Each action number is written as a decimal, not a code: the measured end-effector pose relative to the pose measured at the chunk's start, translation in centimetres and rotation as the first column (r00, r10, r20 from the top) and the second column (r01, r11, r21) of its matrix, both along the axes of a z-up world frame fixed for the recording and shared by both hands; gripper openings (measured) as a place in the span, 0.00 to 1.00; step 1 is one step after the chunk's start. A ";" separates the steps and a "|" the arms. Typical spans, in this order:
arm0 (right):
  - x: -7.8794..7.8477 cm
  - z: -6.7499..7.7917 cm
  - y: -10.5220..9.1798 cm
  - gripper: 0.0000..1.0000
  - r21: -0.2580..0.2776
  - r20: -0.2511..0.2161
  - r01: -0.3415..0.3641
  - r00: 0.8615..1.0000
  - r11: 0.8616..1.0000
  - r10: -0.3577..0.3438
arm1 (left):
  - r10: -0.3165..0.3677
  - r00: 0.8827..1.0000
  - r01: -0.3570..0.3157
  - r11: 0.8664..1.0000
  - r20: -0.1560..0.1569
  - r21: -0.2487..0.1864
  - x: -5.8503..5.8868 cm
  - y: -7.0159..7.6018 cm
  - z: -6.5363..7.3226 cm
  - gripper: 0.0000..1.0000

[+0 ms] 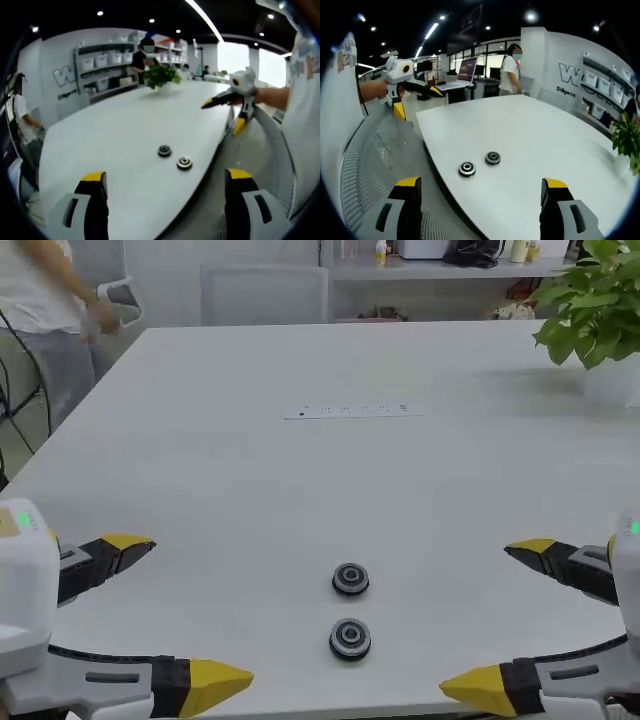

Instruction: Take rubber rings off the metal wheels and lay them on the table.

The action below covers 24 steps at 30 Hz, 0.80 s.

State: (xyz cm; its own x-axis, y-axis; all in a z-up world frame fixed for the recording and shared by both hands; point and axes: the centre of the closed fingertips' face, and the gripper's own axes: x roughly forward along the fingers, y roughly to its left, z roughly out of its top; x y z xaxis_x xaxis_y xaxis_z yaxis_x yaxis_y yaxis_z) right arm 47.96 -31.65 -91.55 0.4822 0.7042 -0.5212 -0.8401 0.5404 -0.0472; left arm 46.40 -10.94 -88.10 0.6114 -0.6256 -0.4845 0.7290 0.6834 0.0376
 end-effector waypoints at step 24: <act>0.9 0.4 0.3 0.96 -0.002 0.007 -0.007 1.000 1.000 0.007 | 0.006 1.000 -0.006 1.000 0.000 0.003 0.8 0.4 0.0 0.98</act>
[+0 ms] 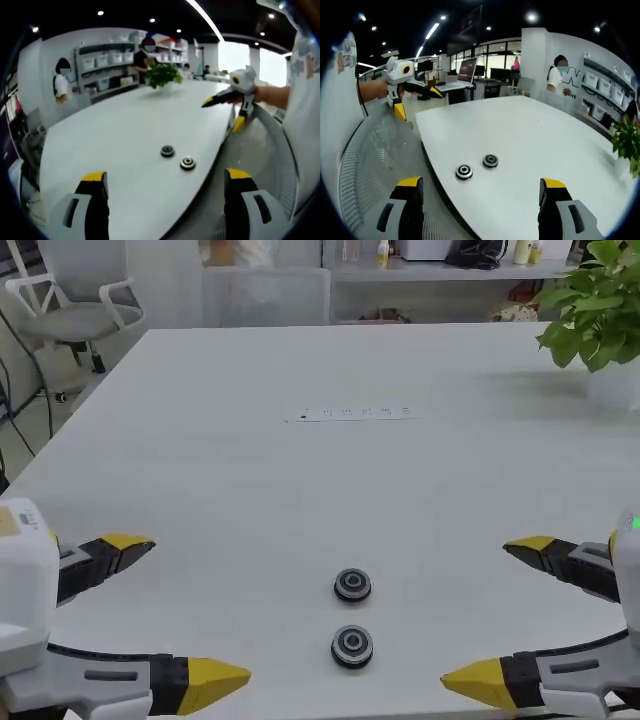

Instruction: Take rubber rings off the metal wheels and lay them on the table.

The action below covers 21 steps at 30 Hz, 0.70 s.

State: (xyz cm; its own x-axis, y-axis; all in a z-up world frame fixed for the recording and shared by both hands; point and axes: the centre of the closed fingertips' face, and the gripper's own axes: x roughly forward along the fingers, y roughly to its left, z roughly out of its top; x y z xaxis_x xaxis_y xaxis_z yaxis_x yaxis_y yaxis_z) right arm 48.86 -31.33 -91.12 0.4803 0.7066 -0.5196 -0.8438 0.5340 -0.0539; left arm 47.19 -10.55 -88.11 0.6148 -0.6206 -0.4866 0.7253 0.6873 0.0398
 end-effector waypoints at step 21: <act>0.8 0.1 0.1 0.95 0.003 0.004 -0.002 1.000 1.000 0.002 | -0.001 1.000 0.001 1.000 -0.005 0.000 0.7 0.0 -0.2 0.97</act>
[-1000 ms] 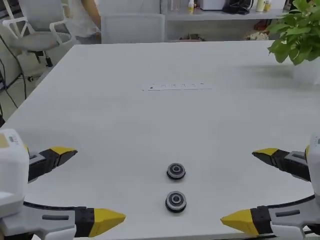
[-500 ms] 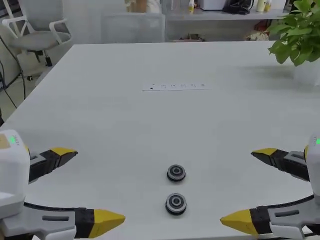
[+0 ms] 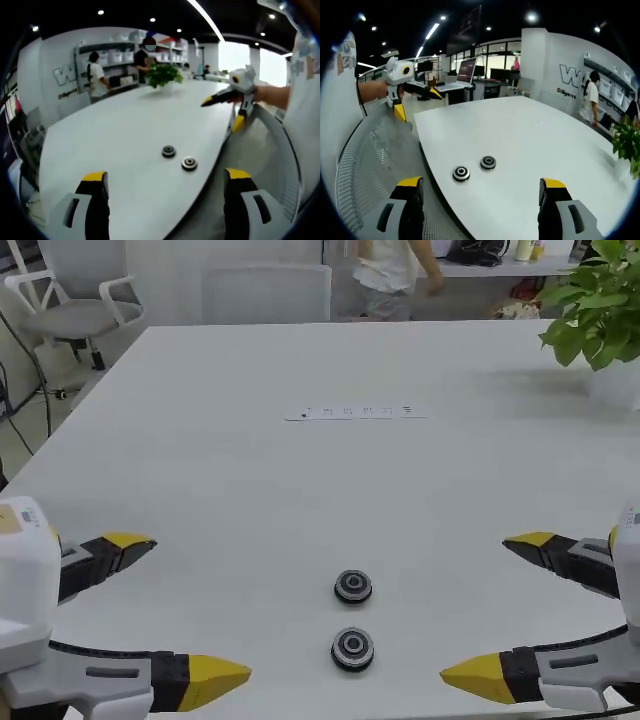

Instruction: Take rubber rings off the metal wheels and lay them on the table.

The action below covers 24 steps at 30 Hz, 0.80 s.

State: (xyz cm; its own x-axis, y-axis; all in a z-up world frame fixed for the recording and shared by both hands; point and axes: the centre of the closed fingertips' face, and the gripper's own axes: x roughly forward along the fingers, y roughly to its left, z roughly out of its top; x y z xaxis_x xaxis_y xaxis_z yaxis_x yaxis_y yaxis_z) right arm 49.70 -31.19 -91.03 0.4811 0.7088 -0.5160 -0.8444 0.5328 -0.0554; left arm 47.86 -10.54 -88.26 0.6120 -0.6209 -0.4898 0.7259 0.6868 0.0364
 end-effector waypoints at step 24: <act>1.9 1.5 0.8 0.93 0.016 0.037 -0.033 0.999 0.999 0.033 | -0.023 0.999 0.022 0.999 0.029 0.026 1.5 -0.5 0.7 0.96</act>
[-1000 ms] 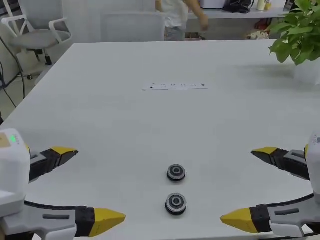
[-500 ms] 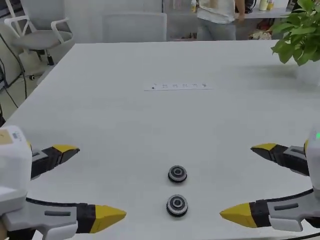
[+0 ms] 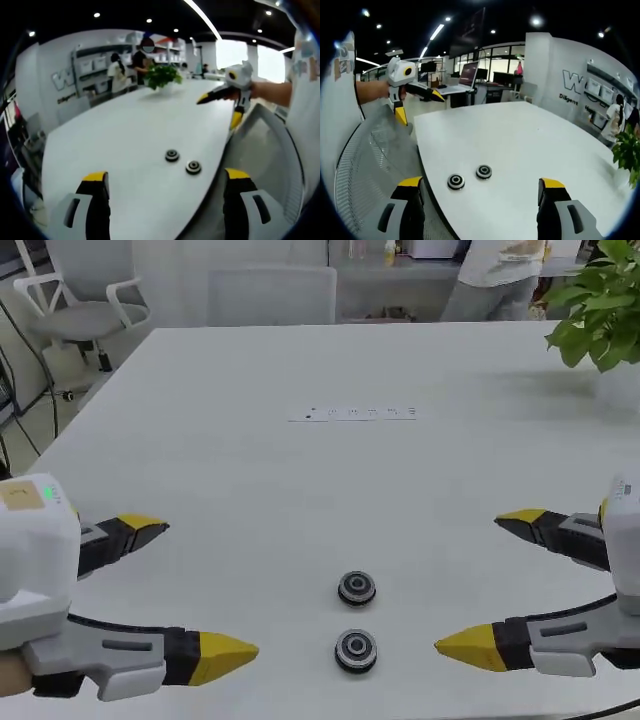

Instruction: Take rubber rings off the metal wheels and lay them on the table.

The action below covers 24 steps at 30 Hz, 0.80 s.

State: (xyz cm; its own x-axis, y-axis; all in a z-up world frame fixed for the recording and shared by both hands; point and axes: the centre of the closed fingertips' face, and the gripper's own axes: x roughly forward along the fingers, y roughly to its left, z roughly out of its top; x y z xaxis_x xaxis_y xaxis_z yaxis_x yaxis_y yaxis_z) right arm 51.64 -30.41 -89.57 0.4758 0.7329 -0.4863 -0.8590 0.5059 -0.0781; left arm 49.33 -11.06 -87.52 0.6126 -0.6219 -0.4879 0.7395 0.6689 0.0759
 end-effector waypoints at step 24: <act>0.8 -0.5 1.7 0.87 -0.005 0.014 -0.079 0.997 0.997 0.079 | -0.068 0.998 0.068 0.997 -0.002 0.048 1.0 -1.7 -0.9 0.94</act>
